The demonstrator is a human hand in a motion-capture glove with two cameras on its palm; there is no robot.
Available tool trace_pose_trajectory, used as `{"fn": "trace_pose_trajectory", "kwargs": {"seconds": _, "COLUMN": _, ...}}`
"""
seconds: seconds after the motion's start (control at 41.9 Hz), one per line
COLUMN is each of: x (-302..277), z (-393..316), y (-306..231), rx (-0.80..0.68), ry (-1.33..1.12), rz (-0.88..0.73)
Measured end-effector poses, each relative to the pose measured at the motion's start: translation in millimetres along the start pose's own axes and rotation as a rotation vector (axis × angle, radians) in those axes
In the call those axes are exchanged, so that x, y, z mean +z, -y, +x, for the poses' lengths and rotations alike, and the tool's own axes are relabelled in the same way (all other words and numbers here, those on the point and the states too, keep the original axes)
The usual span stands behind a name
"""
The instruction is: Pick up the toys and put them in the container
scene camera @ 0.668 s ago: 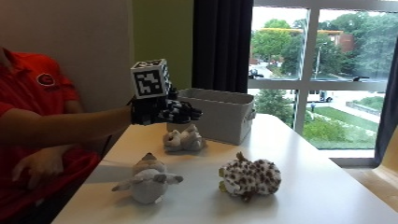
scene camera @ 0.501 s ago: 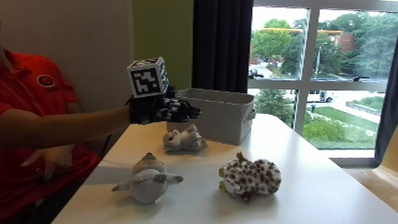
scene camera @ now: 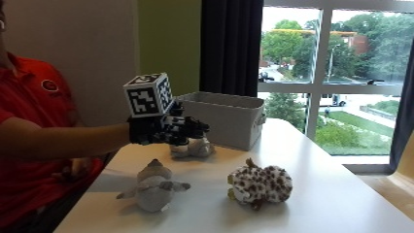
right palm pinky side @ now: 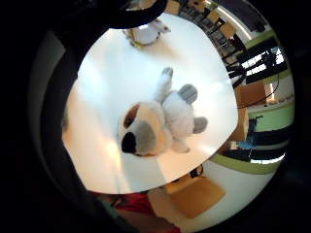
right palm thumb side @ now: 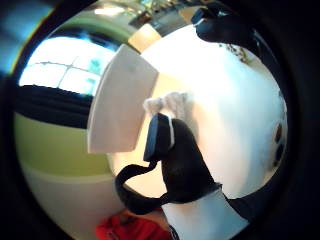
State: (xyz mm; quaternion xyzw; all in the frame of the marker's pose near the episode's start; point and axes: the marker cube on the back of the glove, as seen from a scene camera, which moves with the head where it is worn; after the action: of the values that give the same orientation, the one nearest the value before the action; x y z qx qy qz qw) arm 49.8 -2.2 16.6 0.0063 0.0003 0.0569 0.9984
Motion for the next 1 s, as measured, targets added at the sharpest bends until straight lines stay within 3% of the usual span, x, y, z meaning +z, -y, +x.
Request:
{"fn": "trace_pose_trajectory", "kwargs": {"seconds": 0.239, "x": 13, "z": 18, "y": -21, "rx": 0.099, "ry": -0.029, "rz": 0.029}}
{"fn": "trace_pose_trajectory", "kwargs": {"seconds": 0.716, "x": 20, "z": 145, "y": -39, "rx": 0.269, "ry": -0.079, "rz": -0.061}}
{"fn": "trace_pose_trajectory", "kwargs": {"seconds": 1.002, "x": 43, "z": 142, "y": -34, "rx": 0.226, "ry": -0.042, "rz": -0.277}}
